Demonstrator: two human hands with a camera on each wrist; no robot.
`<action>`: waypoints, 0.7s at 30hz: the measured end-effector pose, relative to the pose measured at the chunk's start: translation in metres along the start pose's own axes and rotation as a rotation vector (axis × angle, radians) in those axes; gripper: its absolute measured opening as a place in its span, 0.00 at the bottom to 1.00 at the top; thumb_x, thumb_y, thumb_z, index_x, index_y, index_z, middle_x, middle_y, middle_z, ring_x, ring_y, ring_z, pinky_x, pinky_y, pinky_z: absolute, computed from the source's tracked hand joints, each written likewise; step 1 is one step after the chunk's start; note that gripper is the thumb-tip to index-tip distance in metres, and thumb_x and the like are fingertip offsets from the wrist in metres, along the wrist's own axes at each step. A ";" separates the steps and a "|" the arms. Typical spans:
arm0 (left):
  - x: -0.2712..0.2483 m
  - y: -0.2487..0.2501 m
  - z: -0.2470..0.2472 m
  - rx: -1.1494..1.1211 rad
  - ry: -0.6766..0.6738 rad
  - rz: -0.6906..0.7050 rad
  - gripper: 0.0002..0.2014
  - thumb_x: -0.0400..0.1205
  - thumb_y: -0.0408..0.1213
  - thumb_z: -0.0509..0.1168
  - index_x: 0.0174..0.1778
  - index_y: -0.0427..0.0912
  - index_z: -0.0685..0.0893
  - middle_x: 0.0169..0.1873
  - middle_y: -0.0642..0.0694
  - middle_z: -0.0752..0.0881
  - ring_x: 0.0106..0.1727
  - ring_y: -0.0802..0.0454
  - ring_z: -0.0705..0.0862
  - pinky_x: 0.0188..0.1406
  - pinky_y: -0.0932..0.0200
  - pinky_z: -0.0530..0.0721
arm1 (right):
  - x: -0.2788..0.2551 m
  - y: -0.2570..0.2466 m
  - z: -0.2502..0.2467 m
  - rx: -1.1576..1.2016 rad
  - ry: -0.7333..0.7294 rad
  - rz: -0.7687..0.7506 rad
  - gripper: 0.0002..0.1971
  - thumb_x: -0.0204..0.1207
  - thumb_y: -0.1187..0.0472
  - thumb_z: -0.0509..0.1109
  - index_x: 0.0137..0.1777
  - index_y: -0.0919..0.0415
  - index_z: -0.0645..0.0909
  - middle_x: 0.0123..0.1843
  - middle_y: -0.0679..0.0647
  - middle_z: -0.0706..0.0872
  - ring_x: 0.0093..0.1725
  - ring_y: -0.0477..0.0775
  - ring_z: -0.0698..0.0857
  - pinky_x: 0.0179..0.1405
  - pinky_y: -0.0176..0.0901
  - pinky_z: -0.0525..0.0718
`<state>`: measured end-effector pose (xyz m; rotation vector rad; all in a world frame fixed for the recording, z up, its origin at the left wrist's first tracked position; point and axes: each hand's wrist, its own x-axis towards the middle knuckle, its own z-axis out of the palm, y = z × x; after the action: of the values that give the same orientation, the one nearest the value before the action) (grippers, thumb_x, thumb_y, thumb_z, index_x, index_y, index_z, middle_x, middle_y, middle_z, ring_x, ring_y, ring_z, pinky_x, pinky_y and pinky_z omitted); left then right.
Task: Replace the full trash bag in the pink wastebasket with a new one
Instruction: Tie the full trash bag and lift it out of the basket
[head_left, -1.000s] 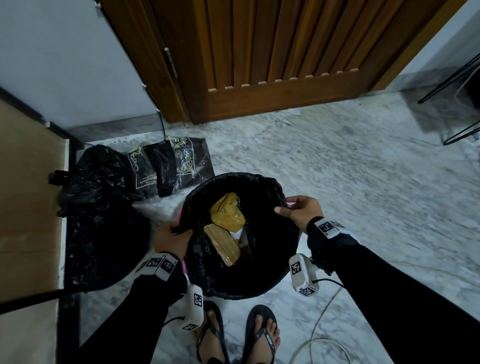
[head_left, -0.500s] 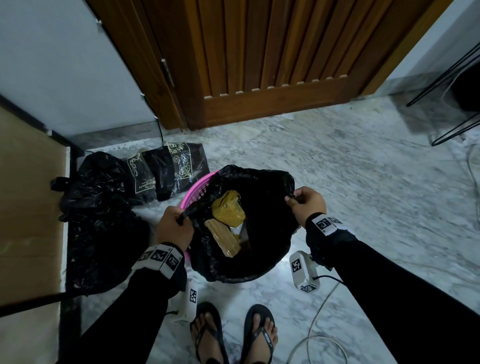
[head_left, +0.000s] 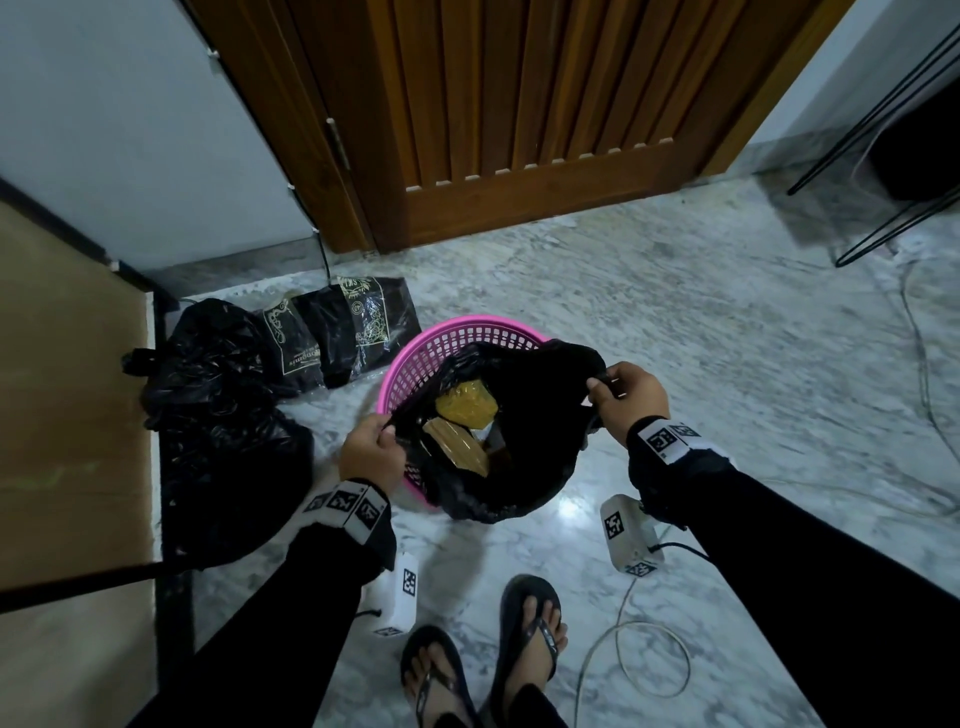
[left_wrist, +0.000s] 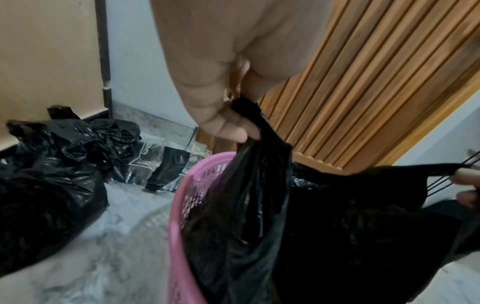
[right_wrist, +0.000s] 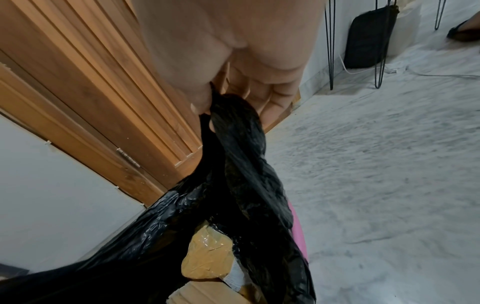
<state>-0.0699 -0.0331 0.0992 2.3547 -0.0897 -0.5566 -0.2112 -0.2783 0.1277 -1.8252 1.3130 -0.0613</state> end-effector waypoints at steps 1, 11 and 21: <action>-0.001 0.002 0.001 -0.054 -0.021 -0.004 0.12 0.82 0.31 0.57 0.55 0.31 0.81 0.50 0.28 0.86 0.50 0.34 0.83 0.48 0.51 0.78 | -0.003 -0.001 0.000 0.001 0.008 -0.002 0.05 0.76 0.58 0.68 0.45 0.60 0.79 0.40 0.61 0.88 0.37 0.60 0.86 0.31 0.39 0.78; -0.018 0.007 0.005 0.069 -0.111 -0.031 0.36 0.63 0.28 0.79 0.64 0.37 0.67 0.62 0.35 0.73 0.59 0.39 0.79 0.59 0.51 0.78 | -0.014 -0.005 0.013 0.018 0.009 -0.043 0.05 0.76 0.57 0.69 0.44 0.57 0.78 0.42 0.62 0.90 0.39 0.62 0.88 0.45 0.53 0.88; -0.045 -0.006 -0.012 0.282 -0.146 -0.263 0.17 0.71 0.36 0.73 0.50 0.28 0.82 0.39 0.37 0.86 0.40 0.40 0.86 0.32 0.58 0.78 | -0.022 -0.008 0.003 -0.044 -0.061 -0.114 0.08 0.77 0.57 0.67 0.51 0.60 0.80 0.42 0.62 0.89 0.42 0.63 0.87 0.45 0.50 0.86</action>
<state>-0.1060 -0.0110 0.1194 2.6152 0.0829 -0.8946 -0.2138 -0.2587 0.1404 -1.9233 1.1761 -0.0374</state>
